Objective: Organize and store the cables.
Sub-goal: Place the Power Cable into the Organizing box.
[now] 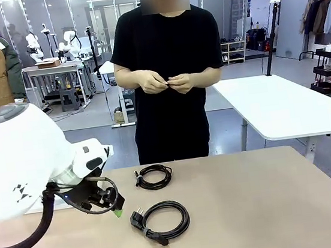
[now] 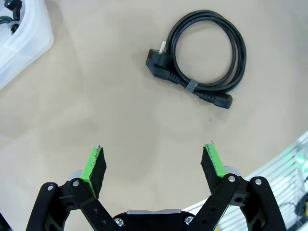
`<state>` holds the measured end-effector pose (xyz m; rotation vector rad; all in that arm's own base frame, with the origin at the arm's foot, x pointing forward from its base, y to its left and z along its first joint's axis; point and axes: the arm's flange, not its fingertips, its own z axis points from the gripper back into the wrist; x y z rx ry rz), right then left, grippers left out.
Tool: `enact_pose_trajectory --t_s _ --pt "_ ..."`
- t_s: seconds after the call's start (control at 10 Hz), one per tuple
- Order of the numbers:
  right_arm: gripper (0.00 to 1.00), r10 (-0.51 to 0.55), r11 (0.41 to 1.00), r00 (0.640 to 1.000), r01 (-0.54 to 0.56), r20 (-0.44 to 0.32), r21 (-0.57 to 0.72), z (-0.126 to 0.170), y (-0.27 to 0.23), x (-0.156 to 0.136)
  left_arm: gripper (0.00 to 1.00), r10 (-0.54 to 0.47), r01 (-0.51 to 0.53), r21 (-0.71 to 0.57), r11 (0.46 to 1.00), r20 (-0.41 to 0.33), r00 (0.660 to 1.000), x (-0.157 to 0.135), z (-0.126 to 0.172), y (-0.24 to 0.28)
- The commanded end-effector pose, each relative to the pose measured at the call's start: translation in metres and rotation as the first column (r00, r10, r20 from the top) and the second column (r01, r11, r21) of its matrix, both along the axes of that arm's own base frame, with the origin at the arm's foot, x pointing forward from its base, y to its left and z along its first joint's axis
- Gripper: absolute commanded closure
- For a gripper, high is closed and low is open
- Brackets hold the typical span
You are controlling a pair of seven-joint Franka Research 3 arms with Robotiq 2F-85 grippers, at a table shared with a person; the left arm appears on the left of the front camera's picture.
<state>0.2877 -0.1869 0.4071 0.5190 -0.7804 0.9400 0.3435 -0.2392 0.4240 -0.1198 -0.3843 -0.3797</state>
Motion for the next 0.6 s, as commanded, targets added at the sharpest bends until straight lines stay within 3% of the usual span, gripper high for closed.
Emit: enact_pose_trajectory --t_s 0.0,0.1,0.5 --pt "0.00 0.028 1.000 0.999 -0.029 0.037 0.012 -0.084 0.106 -0.097 0.00 0.070 -0.069 -0.023 0.997 0.028 0.997 0.012 -0.006 -0.009" --pt "0.00 0.000 1.000 1.000 0.000 0.000 0.000 0.000 0.000 0.000 0.00 0.000 0.000 0.000 1.000 0.000 1.000 0.000 0.000 0.000" --pt "0.00 0.000 1.000 1.000 0.000 0.000 0.000 0.000 0.000 0.000 0.00 0.000 0.000 0.000 1.000 0.000 1.000 0.000 0.000 0.000"
